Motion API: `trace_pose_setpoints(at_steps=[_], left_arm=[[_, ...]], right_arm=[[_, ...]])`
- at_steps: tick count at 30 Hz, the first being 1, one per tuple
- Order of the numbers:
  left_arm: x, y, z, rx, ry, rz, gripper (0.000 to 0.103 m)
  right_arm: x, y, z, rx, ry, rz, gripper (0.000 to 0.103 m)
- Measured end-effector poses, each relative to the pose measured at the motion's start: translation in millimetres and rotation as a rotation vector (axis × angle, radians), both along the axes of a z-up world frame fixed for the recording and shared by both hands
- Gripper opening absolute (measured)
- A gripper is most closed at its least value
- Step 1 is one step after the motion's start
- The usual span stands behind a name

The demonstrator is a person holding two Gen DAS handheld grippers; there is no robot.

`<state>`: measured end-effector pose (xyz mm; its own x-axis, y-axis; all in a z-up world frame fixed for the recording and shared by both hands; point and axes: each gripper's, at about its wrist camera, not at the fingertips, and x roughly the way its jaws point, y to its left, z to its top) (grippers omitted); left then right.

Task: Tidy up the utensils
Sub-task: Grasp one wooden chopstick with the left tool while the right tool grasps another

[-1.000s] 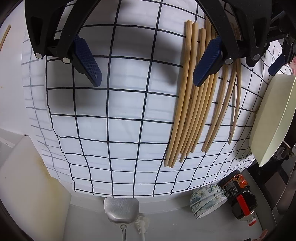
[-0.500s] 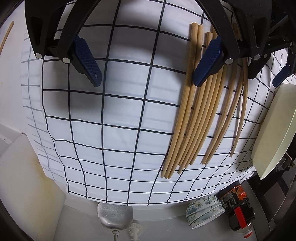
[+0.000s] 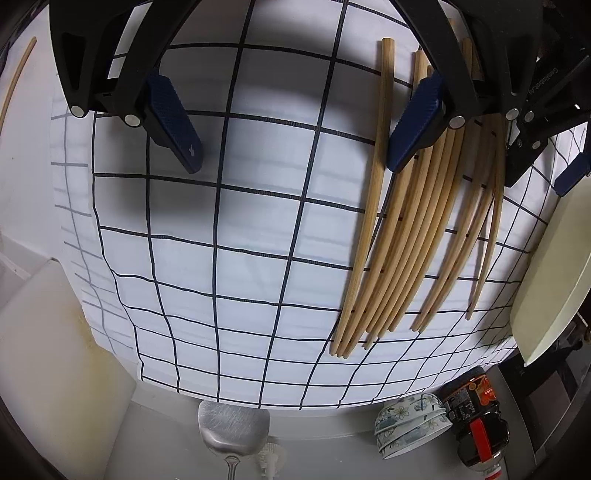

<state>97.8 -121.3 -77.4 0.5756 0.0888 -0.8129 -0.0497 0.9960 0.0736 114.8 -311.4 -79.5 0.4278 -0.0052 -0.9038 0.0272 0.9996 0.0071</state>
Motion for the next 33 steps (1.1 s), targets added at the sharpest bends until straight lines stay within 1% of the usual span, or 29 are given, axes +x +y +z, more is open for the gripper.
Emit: trace_pose_setpoints(at_steps=[7,15,25,31,33], left_arm=[[0.6,2.8,10.9,-0.023,-0.034,0.009,0.097],[15.6,-7.5,15.5,0.010,-0.048,0.009,0.097],[31.9,-7.9,-1.2,0.045,0.019,0.013,0.097],[25.2,-5.3,0.3,0.058,0.023,-0.014,0.097],[22.0,-4.2,0.2,0.038,0.025,-0.035,0.096]], right_arm=[[-0.4,-7.3,-0.1,-0.002,-0.001,-0.016,0.094],[-0.8,-13.7,0.0,-0.008,-0.004,-0.033,0.094],[-0.6,-13.1,-0.1,-0.008,-0.005,-0.035,0.094],[0.3,-12.3,0.1,-0.011,-0.019,-0.037,0.094],[0.1,-10.7,0.1,-0.014,-0.032,-0.039,0.094]])
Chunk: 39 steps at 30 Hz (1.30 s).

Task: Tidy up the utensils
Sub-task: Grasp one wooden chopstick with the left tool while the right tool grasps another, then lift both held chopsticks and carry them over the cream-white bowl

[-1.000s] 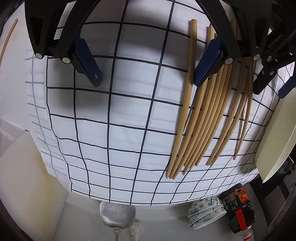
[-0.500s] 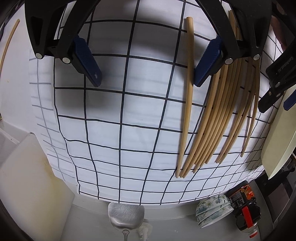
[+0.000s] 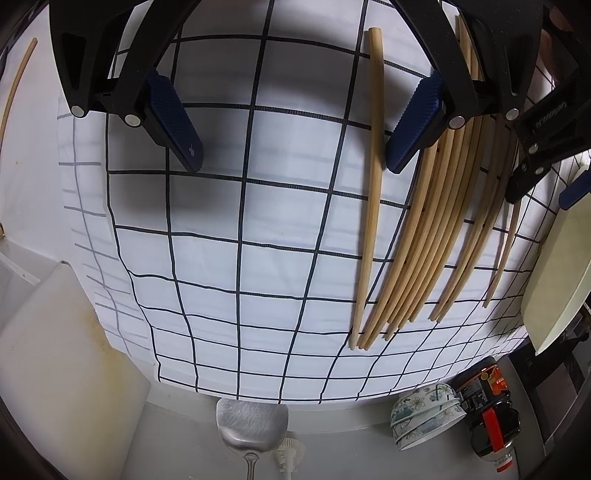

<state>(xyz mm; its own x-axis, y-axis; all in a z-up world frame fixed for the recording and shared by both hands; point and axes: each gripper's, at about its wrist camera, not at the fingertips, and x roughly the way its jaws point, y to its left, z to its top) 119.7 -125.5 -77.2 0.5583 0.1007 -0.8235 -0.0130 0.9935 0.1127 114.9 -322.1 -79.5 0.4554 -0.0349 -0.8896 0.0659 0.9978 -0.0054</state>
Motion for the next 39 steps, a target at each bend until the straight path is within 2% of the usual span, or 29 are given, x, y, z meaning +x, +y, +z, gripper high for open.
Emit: trace_pose_setpoints(at_steps=[3,7,10,12,13,14,15,16,17,21,29,34,39], left_arm=[[-3.5,3.5,0.1,-0.043,-0.005,-0.015,0.087],[-5.6,0.0,2.9,-0.065,-0.010,-0.060,0.064],[-9.0,-3.9,4.1,-0.076,-0.017,-0.089,0.047],[-11.4,-4.6,4.5,-0.088,-0.022,-0.103,0.037],[-12.0,-4.6,4.7,-0.092,-0.025,-0.110,0.030],[-12.9,-5.3,4.9,-0.091,-0.027,-0.116,0.021],[-13.3,-6.1,5.0,-0.092,-0.027,-0.124,0.016],[-13.8,-6.9,5.1,-0.091,-0.026,-0.130,0.011],[-13.3,-6.6,5.1,-0.090,-0.027,-0.133,0.010],[-14.6,-0.8,5.3,-0.120,-0.029,-0.135,0.007],[-24.4,6.1,18.8,-0.194,-0.050,-0.175,0.007],[-31.3,9.6,40.2,-0.244,-0.081,-0.209,0.007],[-38.6,25.3,74.0,-0.290,-0.148,-0.235,0.007]], right_arm=[[-0.4,3.4,0.3,-0.010,-0.024,0.003,0.094],[-2.2,8.3,1.1,-0.037,-0.059,0.014,0.091],[-4.3,12.8,3.5,-0.009,-0.078,0.036,0.070],[-5.4,18.5,5.6,-0.010,-0.088,0.062,0.049],[-6.2,22.2,6.3,-0.014,-0.093,0.074,0.044],[-6.8,24.9,7.0,-0.016,-0.096,0.086,0.033],[-7.3,27.2,7.5,-0.019,-0.099,0.093,0.020],[-7.3,29.6,7.9,-0.031,-0.101,0.095,0.013],[-8.3,30.0,7.6,-0.041,-0.103,0.091,0.007],[-9.3,27.2,7.6,-0.026,-0.110,0.082,0.006],[-14.2,7.0,22.7,0.078,-0.156,0.022,0.006],[-19.9,5.0,37.2,0.137,-0.193,0.018,0.006],[-30.6,13.8,63.5,0.161,-0.262,0.017,0.006]])
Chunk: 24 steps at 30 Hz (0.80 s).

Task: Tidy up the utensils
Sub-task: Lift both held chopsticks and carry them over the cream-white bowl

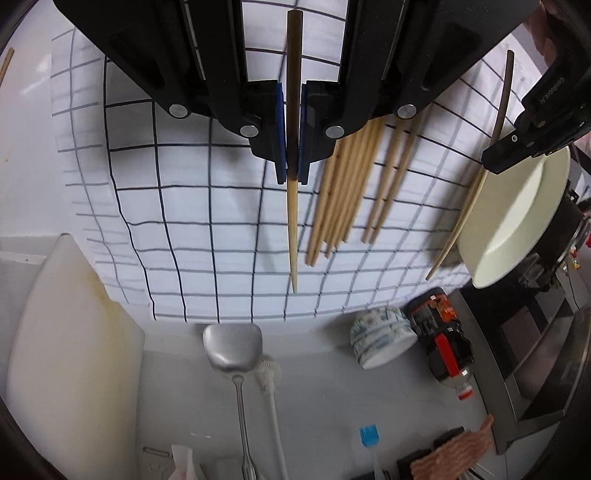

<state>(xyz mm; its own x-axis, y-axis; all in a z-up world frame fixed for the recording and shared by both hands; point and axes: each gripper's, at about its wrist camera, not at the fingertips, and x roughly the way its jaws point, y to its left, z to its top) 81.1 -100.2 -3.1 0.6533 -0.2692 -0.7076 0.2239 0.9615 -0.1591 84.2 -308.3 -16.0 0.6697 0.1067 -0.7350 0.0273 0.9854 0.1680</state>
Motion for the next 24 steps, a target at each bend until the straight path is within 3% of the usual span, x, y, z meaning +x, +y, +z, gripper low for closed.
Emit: trace_pose_setpoints(at_steps=[8,13,18,24], left_arm=[[0.1,47.9,39.7,-0.042,-0.064,0.017,0.007],[4.1,90.6,57.8,-0.063,-0.091,0.054,0.007],[13.8,142.4,62.8,-0.065,-0.094,0.117,0.007],[32.3,189.8,45.8,-0.054,-0.055,0.175,0.007]], right_arm=[[-9.8,31.4,42.9,0.034,-0.109,0.006,0.006],[-2.9,73.7,64.9,0.058,-0.151,0.064,0.006],[13.6,135.7,65.0,0.054,-0.148,0.158,0.006],[46.9,210.2,48.5,0.055,-0.084,0.266,0.006]])
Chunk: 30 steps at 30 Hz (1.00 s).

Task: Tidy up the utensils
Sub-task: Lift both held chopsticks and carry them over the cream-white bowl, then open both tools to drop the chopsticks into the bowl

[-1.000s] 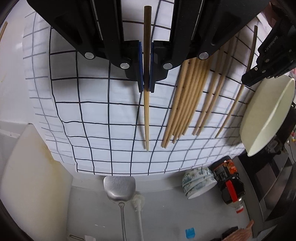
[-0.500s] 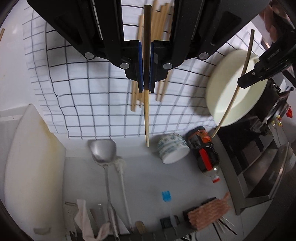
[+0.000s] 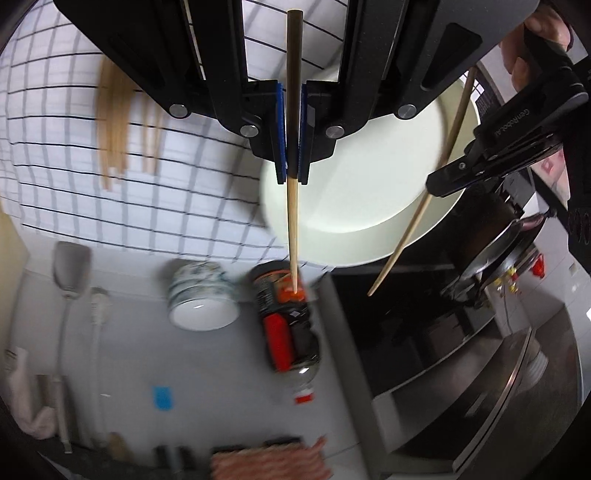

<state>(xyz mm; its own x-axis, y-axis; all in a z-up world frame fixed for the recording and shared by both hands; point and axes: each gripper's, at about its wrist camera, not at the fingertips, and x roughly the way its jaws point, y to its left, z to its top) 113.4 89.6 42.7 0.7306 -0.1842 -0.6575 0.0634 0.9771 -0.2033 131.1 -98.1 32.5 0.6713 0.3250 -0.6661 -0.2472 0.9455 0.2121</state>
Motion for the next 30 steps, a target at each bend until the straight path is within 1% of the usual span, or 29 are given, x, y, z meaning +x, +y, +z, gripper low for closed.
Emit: trace_pose_setpoints(at_steps=[3,7,12,16,20,22,24,25,26,27,28,29,30], left_arm=[[10.7,18.1,-16.1,0.000,0.041,0.019,0.007],[23.5,33.7,-35.9,0.006,0.093,0.033,0.007],[35.1,40.6,-51.7,0.006,0.144,0.028,0.007],[38.6,41.3,-62.2,0.009,0.172,0.030,0.007],[38.1,41.7,-69.6,0.015,0.190,0.037,0.008],[38.1,42.6,-71.8,0.011,0.202,0.043,0.008],[35.7,44.9,-71.5,0.013,0.199,0.061,0.015],[34.4,45.9,-70.1,0.013,0.193,0.066,0.025],[32.1,47.5,-67.9,0.014,0.183,0.074,0.041],[28.7,49.3,-65.3,0.016,0.170,0.084,0.048],[24.9,49.5,-60.8,0.017,0.147,0.085,0.051],[22.3,49.4,-57.4,0.031,0.137,0.098,0.058],[19.2,49.4,-53.9,0.042,0.124,0.109,0.061]], right_arm=[[15.8,31.2,-15.1,-0.025,0.043,0.039,0.006],[30.4,56.5,-28.6,-0.040,0.092,0.068,0.006],[40.9,68.6,-42.5,-0.059,0.145,0.068,0.006],[43.6,69.3,-50.5,-0.064,0.175,0.067,0.006],[43.2,71.4,-54.0,-0.079,0.181,0.073,0.006],[41.1,69.8,-52.3,-0.085,0.170,0.065,0.007],[40.2,67.1,-49.2,-0.092,0.157,0.056,0.012],[39.4,64.5,-46.7,-0.092,0.148,0.047,0.012],[37.9,61.1,-44.0,-0.087,0.137,0.040,0.012],[36.8,57.7,-42.0,-0.080,0.131,0.035,0.012],[36.0,54.9,-40.0,-0.075,0.127,0.032,0.012],[34.1,50.7,-37.2,-0.068,0.119,0.026,0.013],[32.8,48.1,-35.0,-0.066,0.113,0.022,0.015]])
